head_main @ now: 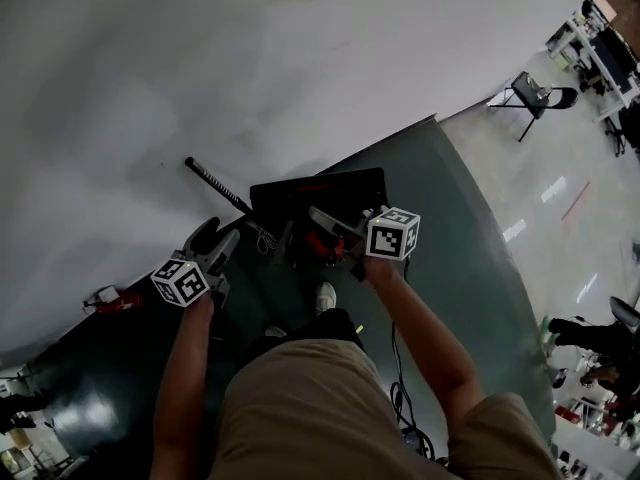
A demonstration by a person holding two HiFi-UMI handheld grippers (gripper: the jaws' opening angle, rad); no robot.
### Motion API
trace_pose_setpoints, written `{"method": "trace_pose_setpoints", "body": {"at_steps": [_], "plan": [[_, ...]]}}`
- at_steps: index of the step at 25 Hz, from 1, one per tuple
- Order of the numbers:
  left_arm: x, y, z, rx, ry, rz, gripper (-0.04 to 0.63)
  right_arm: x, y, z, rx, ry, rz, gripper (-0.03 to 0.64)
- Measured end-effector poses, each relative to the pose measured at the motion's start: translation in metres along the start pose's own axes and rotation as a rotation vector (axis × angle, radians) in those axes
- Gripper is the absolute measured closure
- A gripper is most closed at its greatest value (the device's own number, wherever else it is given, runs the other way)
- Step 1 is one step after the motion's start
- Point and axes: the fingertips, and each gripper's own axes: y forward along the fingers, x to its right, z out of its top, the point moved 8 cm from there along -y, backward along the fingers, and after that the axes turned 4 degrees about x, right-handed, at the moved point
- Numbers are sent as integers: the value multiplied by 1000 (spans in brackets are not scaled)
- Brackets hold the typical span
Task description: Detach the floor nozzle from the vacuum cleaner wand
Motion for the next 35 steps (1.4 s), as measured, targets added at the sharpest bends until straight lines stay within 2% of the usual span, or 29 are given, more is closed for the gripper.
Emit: {"method": "trace_pose_setpoints", "body": {"at_steps": [2, 6, 11, 13, 15, 18, 21, 24, 29, 35], "plan": [[4, -29, 3, 46, -6, 0, 284, -19, 11, -15, -36, -28, 10, 370], [-15, -117, -4, 122, 3, 21, 290, -64, 42, -77, -89, -71, 16, 370], [4, -160, 11, 198, 41, 60, 290, -84, 45, -78, -119, -100, 11, 370], [1, -194, 8, 215, 52, 78, 290, -99, 55, -96, -139, -115, 11, 370], [-15, -238, -4, 229, 79, 97, 290, -117, 73, -132, -153, -111, 11, 370], [-32, -287, -19, 244, 109, 115, 290, -137, 92, -172, -125, -44, 23, 370], [-39, -315, -36, 248, 86, 112, 290, -151, 98, -201, -87, 24, 34, 370], [-48, -338, -53, 235, 63, 108, 290, -159, 106, -229, -87, 37, 38, 370], [-69, -356, -70, 195, 58, 123, 290, -171, 125, -258, -153, -14, 48, 370], [-78, -347, -85, 140, 77, 104, 290, -171, 133, -274, -196, -105, 34, 370]]}}
